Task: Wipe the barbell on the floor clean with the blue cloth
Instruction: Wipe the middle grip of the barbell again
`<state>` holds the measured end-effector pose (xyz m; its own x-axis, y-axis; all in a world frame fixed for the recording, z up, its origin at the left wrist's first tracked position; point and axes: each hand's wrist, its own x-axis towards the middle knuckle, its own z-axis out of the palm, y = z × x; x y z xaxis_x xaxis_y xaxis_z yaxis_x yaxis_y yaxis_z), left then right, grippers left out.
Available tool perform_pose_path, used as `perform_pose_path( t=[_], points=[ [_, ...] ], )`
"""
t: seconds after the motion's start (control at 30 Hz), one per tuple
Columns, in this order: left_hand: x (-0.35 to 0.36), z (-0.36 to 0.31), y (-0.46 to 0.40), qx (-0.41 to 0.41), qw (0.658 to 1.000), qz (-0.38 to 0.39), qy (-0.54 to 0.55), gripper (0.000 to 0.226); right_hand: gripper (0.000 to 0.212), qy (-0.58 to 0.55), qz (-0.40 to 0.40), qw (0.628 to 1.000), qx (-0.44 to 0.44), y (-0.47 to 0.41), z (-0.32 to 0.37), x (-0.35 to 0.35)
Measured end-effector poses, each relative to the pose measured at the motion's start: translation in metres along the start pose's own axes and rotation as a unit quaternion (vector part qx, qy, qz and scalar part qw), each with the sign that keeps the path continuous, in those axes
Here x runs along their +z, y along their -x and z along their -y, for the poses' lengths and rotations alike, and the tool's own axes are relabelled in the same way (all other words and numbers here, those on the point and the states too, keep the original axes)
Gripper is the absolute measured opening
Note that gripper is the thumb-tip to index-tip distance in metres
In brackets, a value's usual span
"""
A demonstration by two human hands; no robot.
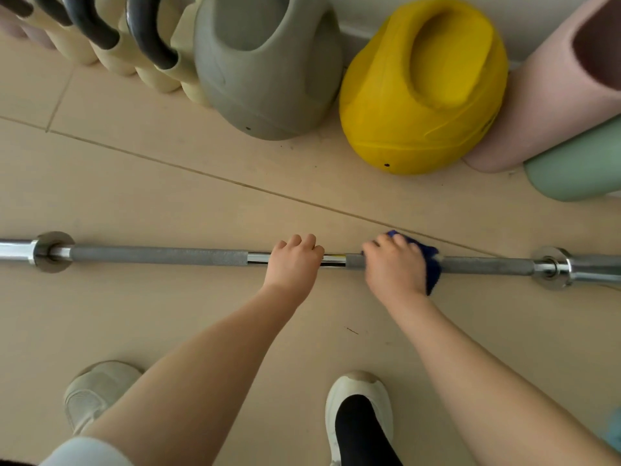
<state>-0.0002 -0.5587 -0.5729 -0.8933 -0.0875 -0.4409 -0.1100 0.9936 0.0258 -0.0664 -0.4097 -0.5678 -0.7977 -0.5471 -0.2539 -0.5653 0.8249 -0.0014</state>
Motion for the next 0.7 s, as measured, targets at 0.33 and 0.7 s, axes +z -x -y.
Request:
perform_pose_path(
  t=[0.33, 0.7],
  points=[
    [0.006, -0.003, 0.004, -0.057, 0.998, -0.004, 0.019, 0.024, 0.02, 0.041, 0.034, 0.993, 0.109, 0.019, -0.05, 0.003],
    [0.002, 0.002, -0.006, -0.046, 0.998, -0.019, 0.024, 0.026, 0.027, 0.027, -0.11, 0.993, -0.022, 0.028, -0.027, 0.016]
  ],
)
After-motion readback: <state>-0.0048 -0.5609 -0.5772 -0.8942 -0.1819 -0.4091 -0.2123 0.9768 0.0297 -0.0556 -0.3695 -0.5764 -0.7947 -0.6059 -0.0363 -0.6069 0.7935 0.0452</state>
